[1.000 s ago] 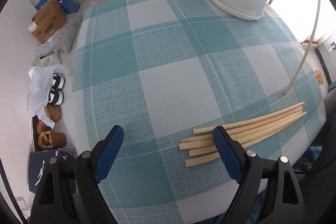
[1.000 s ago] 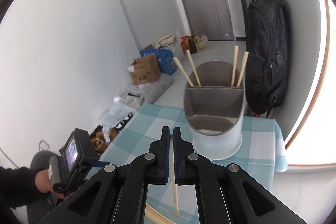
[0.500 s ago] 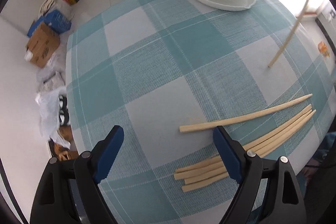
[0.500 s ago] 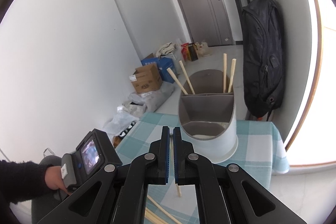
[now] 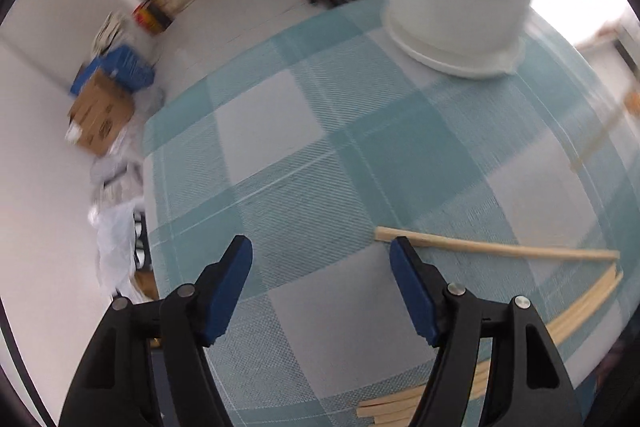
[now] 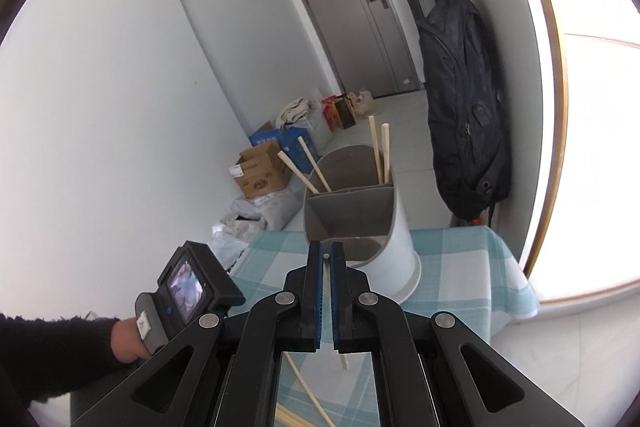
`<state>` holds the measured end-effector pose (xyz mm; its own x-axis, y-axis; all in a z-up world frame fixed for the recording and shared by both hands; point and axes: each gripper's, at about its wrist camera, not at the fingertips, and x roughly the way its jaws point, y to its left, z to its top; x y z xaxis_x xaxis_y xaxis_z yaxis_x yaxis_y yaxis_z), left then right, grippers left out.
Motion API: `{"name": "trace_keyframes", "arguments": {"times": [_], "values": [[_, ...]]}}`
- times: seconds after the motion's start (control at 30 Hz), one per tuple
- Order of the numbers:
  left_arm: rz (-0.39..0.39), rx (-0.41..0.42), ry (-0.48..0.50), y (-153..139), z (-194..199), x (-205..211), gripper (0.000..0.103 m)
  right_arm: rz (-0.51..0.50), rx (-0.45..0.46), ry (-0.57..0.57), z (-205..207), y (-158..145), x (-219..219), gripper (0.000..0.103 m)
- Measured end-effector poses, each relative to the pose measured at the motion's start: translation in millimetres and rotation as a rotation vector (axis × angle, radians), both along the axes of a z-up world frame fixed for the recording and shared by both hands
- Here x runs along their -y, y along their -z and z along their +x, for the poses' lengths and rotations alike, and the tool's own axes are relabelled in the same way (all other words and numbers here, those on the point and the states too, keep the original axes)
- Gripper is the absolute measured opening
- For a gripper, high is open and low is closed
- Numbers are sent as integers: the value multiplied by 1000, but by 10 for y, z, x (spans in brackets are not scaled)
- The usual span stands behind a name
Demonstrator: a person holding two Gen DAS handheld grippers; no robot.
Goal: Organize utensils
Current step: 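Close the left tool on a stick while the right tool holds its stick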
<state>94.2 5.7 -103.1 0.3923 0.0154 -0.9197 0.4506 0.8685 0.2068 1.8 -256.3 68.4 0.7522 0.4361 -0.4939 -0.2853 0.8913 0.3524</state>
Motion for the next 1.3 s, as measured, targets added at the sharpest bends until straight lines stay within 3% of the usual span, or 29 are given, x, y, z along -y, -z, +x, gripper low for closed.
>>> {"name": "trace_keyframes", "arguments": {"times": [0.23, 0.33, 0.47, 0.5, 0.6, 0.67, 0.73, 0.83, 1.0, 1.1, 1.2, 1.27, 1.3], "values": [[-297, -179, -231, -92, 80, -115, 67, 28, 8, 9, -23, -28, 64, 2], [-323, -257, -299, -4, 132, -25, 67, 43, 13, 17, -36, -46, 112, 2], [-270, -299, -411, 91, 187, 96, 64, 66, 20, 30, -76, -77, 189, 2], [-249, -301, -441, 96, 214, 119, 60, 75, 24, 36, -95, -88, 224, 2], [-180, -266, -524, 82, 260, 144, 35, 92, 32, 50, -124, -109, 305, 2], [-182, -251, -527, 75, 263, 158, 30, 101, 34, 56, -128, -118, 351, 3], [-188, -236, -506, 72, 255, 173, 5, 102, 34, 58, -136, -121, 370, 3], [-207, -221, -479, 66, 236, 162, 1, 91, 36, 53, -143, -129, 357, 3], [-280, -233, -480, 20, 274, -11, 0, 83, 37, 46, -146, -114, 319, 3], [-326, -274, -541, -25, 242, -72, 0, 86, 35, 43, -132, -106, 304, 3], [-375, -258, -586, -128, 144, -140, 0, 87, 33, 34, -125, -115, 274, 3], [-369, -254, -577, -162, 110, -112, 6, 86, 36, 26, -123, -118, 246, 3], [-377, -271, -571, -148, 101, -79, 15, 87, 38, 23, -126, -120, 237, 3]]}}
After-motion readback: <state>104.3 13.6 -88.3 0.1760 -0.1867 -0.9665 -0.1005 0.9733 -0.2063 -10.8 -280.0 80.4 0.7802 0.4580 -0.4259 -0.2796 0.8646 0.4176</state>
